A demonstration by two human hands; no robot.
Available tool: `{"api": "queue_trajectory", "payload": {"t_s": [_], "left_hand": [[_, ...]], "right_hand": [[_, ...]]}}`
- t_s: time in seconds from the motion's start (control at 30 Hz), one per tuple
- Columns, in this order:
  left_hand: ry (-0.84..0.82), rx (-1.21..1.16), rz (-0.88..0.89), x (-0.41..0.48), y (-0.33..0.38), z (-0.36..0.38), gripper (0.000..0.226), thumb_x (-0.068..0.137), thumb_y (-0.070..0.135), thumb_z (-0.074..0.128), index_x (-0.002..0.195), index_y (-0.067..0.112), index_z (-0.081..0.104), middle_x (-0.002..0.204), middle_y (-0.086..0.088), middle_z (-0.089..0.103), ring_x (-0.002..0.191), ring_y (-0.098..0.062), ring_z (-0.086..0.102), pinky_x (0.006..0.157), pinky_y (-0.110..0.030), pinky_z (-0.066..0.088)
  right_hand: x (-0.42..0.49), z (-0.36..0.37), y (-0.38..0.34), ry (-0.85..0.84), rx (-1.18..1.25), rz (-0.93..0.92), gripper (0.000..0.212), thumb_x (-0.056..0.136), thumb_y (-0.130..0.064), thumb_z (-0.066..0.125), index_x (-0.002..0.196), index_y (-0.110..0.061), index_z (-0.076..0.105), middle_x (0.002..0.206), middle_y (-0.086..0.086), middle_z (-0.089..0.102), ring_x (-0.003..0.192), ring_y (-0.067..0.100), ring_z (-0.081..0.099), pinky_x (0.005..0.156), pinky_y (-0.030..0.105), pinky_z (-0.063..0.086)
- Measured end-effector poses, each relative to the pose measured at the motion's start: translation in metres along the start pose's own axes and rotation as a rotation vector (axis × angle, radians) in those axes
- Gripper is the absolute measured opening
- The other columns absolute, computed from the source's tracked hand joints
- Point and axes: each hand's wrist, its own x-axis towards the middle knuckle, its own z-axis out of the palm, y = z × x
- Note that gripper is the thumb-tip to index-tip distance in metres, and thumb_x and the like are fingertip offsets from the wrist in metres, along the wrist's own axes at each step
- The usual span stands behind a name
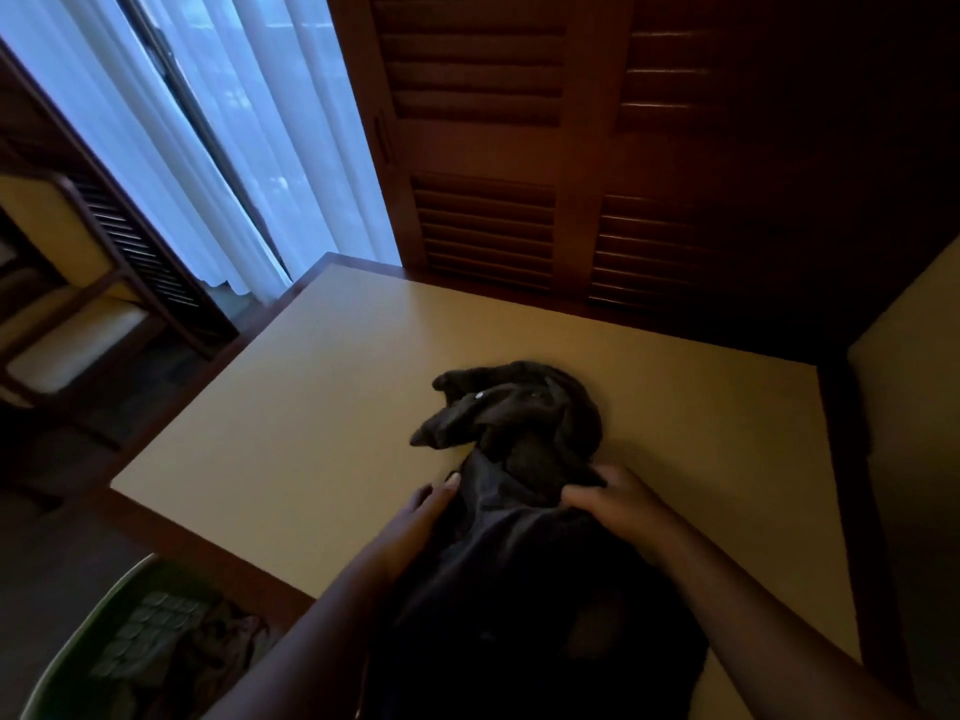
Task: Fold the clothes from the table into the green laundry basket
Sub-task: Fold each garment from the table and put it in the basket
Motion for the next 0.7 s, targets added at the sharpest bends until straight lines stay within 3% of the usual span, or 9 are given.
{"api": "queue_trajectory", "payload": {"t_s": [0.07,0.13,0.23,0.3,0.37,0.47,0.53,0.6,0.7], "left_hand": [[-0.05,-0.15,-0.095,-0.013,-0.001,-0.003,0.039,0.088,0.078,0.053,0.109,0.046,0.059,0.128,-0.001,0.062,0.123,-0.031,0.06,0.106,-0.05,0.052],[-0.063,-0.318,-0.101,-0.023,-0.004,-0.006,0.034,0.086,0.075,0.052,0.101,0.046,0.061,0.12,-0.001,0.063,0.116,-0.034,0.063,0.103,-0.052,0.053],[-0.054,-0.429,-0.048,-0.035,-0.017,-0.02,0.044,0.089,0.072,0.049,0.079,0.041,0.079,0.113,-0.001,0.065,0.112,-0.034,0.062,0.108,-0.056,0.049],[-0.017,-0.444,-0.038,-0.046,-0.023,-0.032,0.052,0.091,0.072,0.047,0.068,0.04,0.08,0.112,-0.001,0.067,0.11,-0.033,0.063,0.101,-0.05,0.053],[0.05,-0.454,-0.017,-0.061,-0.035,-0.053,0.049,0.08,0.077,0.054,0.071,0.037,0.081,0.111,-0.004,0.069,0.099,-0.028,0.064,0.082,-0.041,0.052],[0.183,-0.619,0.068,-0.081,-0.059,-0.099,0.066,0.079,0.079,0.058,0.112,0.024,0.072,0.102,-0.011,0.075,0.075,-0.025,0.064,0.061,-0.035,0.047],[0.223,-0.702,0.099,-0.095,-0.075,-0.127,0.076,0.085,0.077,0.057,0.133,0.019,0.067,0.121,-0.012,0.076,0.095,-0.034,0.073,0.078,-0.044,0.058],[0.246,-0.805,0.143,-0.115,-0.091,-0.156,0.066,0.091,0.069,0.054,0.132,0.019,0.07,0.13,-0.013,0.073,0.113,-0.034,0.073,0.106,-0.057,0.05],[0.293,-0.947,0.22,-0.14,-0.119,-0.205,0.058,0.096,0.058,0.055,0.134,0.017,0.069,0.135,-0.015,0.07,0.122,-0.034,0.069,0.114,-0.058,0.044]], "right_hand": [[-0.011,0.018,-0.011,-0.014,-0.082,-0.09,0.014,0.065,-0.034,0.076,0.079,-0.037,0.077,0.119,-0.009,0.064,0.107,0.014,0.063,0.093,0.033,0.053],[-0.017,0.034,-0.014,-0.032,-0.142,-0.168,0.039,0.054,-0.043,0.075,0.091,-0.052,0.068,0.142,-0.016,0.037,0.127,0.01,0.043,0.108,0.035,0.043],[-0.025,0.056,-0.026,-0.133,0.052,-0.217,0.058,0.062,-0.015,0.081,0.11,-0.046,0.065,0.141,-0.014,0.051,0.115,0.001,0.06,0.088,0.017,0.053],[-0.031,0.068,-0.037,-0.214,0.09,-0.252,0.064,0.071,0.008,0.075,0.11,-0.042,0.065,0.116,-0.021,0.069,0.094,-0.012,0.066,0.071,0.006,0.05],[-0.036,0.087,-0.05,-0.284,0.082,-0.283,0.067,0.073,0.019,0.069,0.108,-0.038,0.066,0.1,-0.021,0.076,0.086,-0.01,0.069,0.067,0.006,0.051],[-0.045,0.13,-0.069,-0.416,0.076,-0.341,0.067,0.07,0.024,0.067,0.116,-0.026,0.071,0.109,0.003,0.077,0.094,0.014,0.075,0.074,0.021,0.058],[-0.048,0.166,-0.077,-0.535,0.015,-0.373,0.067,0.068,0.018,0.073,0.119,-0.025,0.072,0.113,0.004,0.076,0.103,0.021,0.074,0.082,0.029,0.06],[-0.05,0.208,-0.089,-0.641,-0.037,-0.384,0.063,0.066,0.002,0.083,0.119,-0.029,0.072,0.12,-0.003,0.073,0.111,0.021,0.071,0.091,0.035,0.059],[-0.052,0.272,-0.107,-0.755,-0.182,-0.454,0.07,0.064,-0.04,0.097,0.128,-0.036,0.067,0.145,-0.02,0.052,0.129,0.012,0.059,0.104,0.041,0.053]]}}
